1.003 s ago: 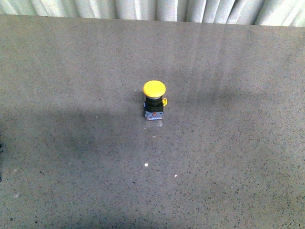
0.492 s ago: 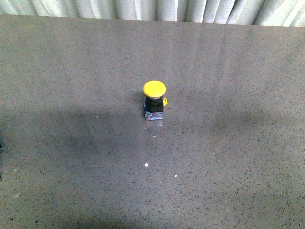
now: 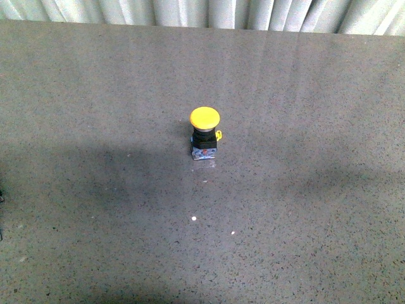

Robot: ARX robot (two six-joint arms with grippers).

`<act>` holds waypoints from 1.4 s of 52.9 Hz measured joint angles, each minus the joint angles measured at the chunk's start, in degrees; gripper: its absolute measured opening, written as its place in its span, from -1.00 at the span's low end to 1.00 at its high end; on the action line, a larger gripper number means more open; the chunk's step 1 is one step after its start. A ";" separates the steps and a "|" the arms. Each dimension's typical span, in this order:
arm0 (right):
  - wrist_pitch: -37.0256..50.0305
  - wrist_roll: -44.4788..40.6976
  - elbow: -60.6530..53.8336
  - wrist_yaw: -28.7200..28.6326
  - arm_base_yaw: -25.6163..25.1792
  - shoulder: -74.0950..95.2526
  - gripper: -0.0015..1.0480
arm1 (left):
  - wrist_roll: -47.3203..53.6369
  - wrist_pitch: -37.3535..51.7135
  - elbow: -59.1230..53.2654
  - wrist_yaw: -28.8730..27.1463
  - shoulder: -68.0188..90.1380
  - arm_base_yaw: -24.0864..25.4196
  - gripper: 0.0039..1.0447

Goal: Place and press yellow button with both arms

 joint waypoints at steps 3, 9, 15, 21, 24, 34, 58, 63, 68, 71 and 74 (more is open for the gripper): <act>-1.99 0.00 0.00 0.00 0.00 -2.10 -0.97 | 0.00 0.00 0.00 0.00 0.00 0.00 0.83; -5.09 0.00 -0.02 -0.02 0.00 -5.29 -0.97 | 0.00 0.00 0.00 0.00 0.00 0.00 0.83; -7.54 0.00 -0.02 -0.02 0.00 -8.00 -0.97 | 0.00 0.00 0.00 0.00 0.00 0.00 0.83; -11.02 0.00 -0.02 0.00 0.00 -11.54 -0.97 | 0.00 0.00 0.00 0.00 0.00 0.00 0.83; -12.15 0.00 -0.02 0.00 0.00 -12.74 -0.97 | 0.00 0.00 0.00 0.00 0.00 0.00 0.83; -15.65 0.00 -0.02 -0.02 0.00 -16.22 -0.97 | 0.00 0.00 0.00 0.00 0.00 0.00 0.83; -29.22 0.02 0.00 0.04 -0.02 -27.78 -0.97 | 0.00 0.00 0.00 -0.02 0.00 0.00 0.83; -30.64 0.00 0.00 0.07 -0.02 -30.82 -0.97 | 0.00 0.00 0.00 0.00 0.00 0.00 0.83; -30.80 0.00 0.00 0.09 -0.02 -30.97 -0.97 | 0.00 0.00 0.00 0.00 0.00 0.00 0.83; -30.82 0.00 0.00 0.09 -0.02 -31.06 -0.97 | 0.00 0.00 0.00 0.00 0.00 0.00 0.83; -30.84 0.00 0.00 0.09 -0.02 -31.08 -0.97 | 0.00 0.00 0.00 0.00 0.00 0.00 0.83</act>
